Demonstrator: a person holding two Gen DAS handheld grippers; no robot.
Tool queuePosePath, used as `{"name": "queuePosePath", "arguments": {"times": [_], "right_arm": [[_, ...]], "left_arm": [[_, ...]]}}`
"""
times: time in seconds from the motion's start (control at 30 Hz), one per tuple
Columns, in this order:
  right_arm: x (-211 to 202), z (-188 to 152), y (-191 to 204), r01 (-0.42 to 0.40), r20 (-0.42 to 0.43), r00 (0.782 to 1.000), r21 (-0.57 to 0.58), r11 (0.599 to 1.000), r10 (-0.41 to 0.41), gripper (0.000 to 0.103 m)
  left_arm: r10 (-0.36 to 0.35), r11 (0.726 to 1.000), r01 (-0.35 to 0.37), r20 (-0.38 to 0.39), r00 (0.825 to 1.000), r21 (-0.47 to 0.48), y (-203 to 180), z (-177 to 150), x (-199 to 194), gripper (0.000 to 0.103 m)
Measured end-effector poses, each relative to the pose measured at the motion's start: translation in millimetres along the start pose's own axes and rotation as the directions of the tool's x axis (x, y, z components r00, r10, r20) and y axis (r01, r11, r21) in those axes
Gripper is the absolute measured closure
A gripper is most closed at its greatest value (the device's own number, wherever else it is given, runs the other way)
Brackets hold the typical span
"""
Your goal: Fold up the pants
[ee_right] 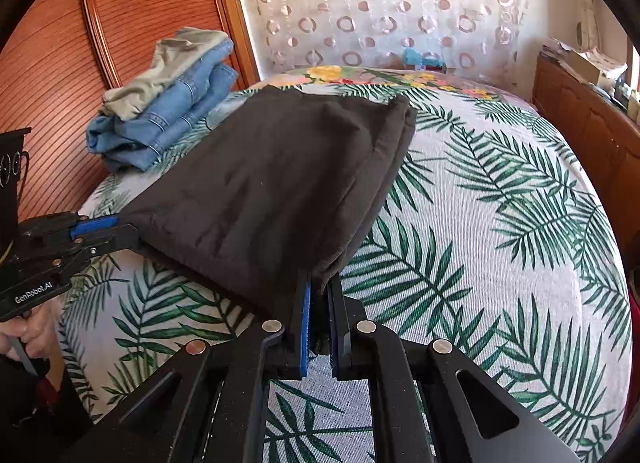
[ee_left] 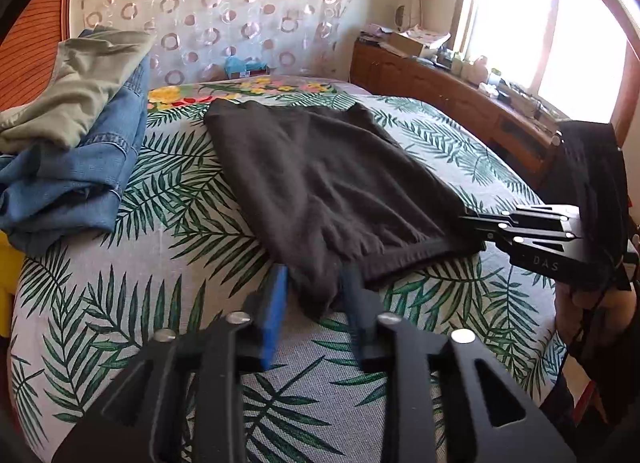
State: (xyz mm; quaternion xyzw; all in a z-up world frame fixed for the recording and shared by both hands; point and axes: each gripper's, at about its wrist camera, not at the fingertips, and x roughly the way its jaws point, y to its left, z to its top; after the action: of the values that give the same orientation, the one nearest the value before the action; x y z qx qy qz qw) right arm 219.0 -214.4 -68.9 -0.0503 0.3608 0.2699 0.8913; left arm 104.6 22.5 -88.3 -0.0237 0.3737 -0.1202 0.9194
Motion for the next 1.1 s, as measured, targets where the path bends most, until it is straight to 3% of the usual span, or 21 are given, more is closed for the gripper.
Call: {"name": "queuePosePath", "arguments": {"times": [0.17,0.4,0.57,0.63,0.7,0.9,1.1], "right_arm": [[-1,2,6,0.021,0.012,1.0,-0.018,1.0,-0.021,0.097],[5,-9,1,-0.001,0.017,1.0,0.002,1.0,0.001,0.096],[6,-11,-1,-0.007,0.018,1.0,0.006,1.0,0.007,0.094],[6,-11,1,-0.003,0.018,1.0,0.001,1.0,0.002,0.094],[5,-10,1,-0.002,0.018,1.0,0.001,1.0,0.002,0.094],[4,-10,-1,-0.011,0.019,1.0,0.011,1.0,0.011,0.094],[4,-11,-1,-0.013,0.019,1.0,0.013,1.0,0.012,0.094]], "left_arm": [[-0.015,0.999,0.016,0.032,0.999,-0.044,10,4,-5,0.029],[0.039,0.995,-0.034,0.041,0.998,-0.098,19,12,4,0.029],[0.032,0.994,-0.03,0.022,0.999,-0.102,18,10,13,0.029],[0.027,0.995,-0.026,0.006,1.0,-0.095,16,9,17,0.029],[0.024,0.996,-0.024,-0.001,1.0,-0.092,15,8,21,0.042],[0.016,0.995,-0.017,-0.011,1.0,-0.102,16,2,22,0.06],[0.034,0.995,-0.038,-0.043,0.998,-0.089,12,-3,27,0.061]]}}
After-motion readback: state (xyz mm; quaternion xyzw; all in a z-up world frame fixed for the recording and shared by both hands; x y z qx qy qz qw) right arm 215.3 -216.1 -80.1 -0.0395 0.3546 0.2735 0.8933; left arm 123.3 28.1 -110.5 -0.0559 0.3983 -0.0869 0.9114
